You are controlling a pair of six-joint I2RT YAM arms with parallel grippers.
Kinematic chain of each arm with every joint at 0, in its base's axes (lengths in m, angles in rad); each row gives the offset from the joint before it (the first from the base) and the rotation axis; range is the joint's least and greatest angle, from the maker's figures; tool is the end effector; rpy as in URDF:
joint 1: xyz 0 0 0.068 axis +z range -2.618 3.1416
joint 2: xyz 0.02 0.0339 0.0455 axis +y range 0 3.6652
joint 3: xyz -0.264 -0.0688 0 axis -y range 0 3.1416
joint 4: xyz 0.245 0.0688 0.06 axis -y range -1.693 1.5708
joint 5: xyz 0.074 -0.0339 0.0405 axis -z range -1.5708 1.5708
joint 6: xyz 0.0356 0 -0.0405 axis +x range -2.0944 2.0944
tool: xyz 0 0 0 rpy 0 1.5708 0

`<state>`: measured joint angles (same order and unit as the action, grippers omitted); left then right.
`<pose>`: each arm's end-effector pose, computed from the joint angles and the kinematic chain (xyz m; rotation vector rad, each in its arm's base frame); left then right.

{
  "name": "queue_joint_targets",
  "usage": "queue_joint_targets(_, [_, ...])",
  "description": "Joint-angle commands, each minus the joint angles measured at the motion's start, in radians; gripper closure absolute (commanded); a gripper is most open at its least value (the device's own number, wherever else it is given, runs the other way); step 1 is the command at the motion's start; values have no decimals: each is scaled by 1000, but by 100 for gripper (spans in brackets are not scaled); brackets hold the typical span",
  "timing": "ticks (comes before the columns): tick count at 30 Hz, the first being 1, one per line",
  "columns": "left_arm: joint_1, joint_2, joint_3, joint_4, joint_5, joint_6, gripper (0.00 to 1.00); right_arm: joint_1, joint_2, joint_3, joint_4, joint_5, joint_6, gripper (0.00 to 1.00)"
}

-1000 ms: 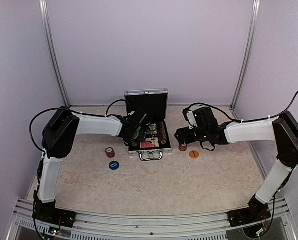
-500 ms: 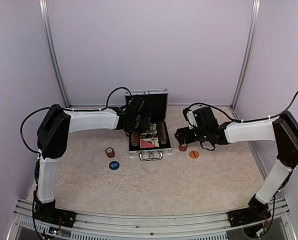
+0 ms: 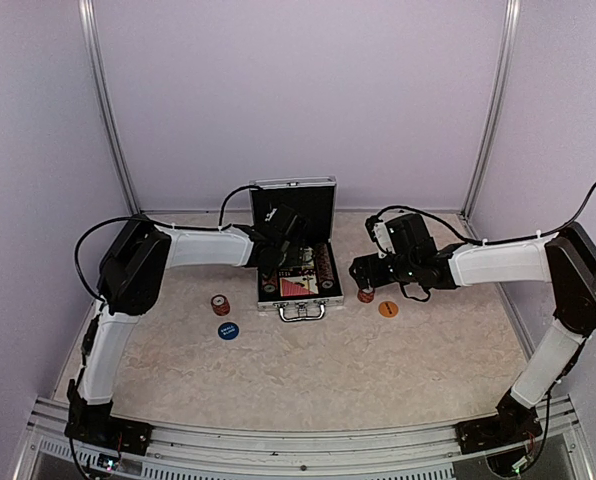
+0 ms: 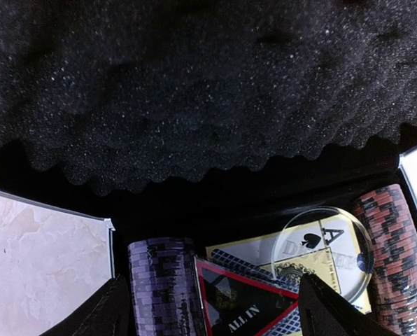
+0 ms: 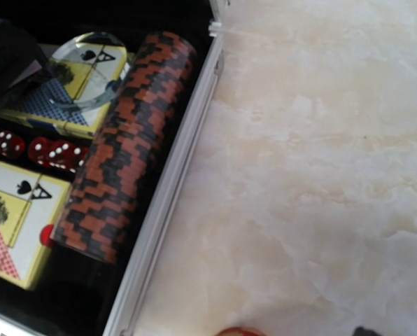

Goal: Pack up texas hold em set

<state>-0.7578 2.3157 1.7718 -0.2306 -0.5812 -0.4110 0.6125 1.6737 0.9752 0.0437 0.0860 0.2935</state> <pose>0.3866 -0.3390 0.1596 0.1059 2.1928 0.0379 0.2964 0.2046 0.1978 -0.3105 2.2312 0.3988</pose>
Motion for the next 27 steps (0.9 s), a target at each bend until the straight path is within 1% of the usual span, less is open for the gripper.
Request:
queue_joint_targets(1, [11, 29, 25, 58, -10, 5, 18, -5, 5, 16, 13, -3, 2, 12])
queue_joint_targets(4, [12, 36, 17, 86, 0, 17, 19, -5, 6, 14, 15, -2, 3, 12])
queue_joint_targets(7, [15, 51, 30, 81, 24, 20, 19, -5, 6, 14, 14, -2, 3, 12])
queue_joint_targets(11, [15, 72, 49, 36, 44, 5, 20, -5, 4, 14, 15, -2, 3, 12])
queue_joint_targets(13, [15, 73, 45, 15, 59, -7, 22, -5, 6, 14, 15, -3, 2, 12])
queue_joint_targets(18, [12, 79, 38, -32, 84, -21, 24, -6, 8, 16, 13, -4, 2, 12])
queue_joint_targets(27, [5, 7, -36, -12, 61, -29, 25, -5, 6, 16, 13, -3, 4, 12])
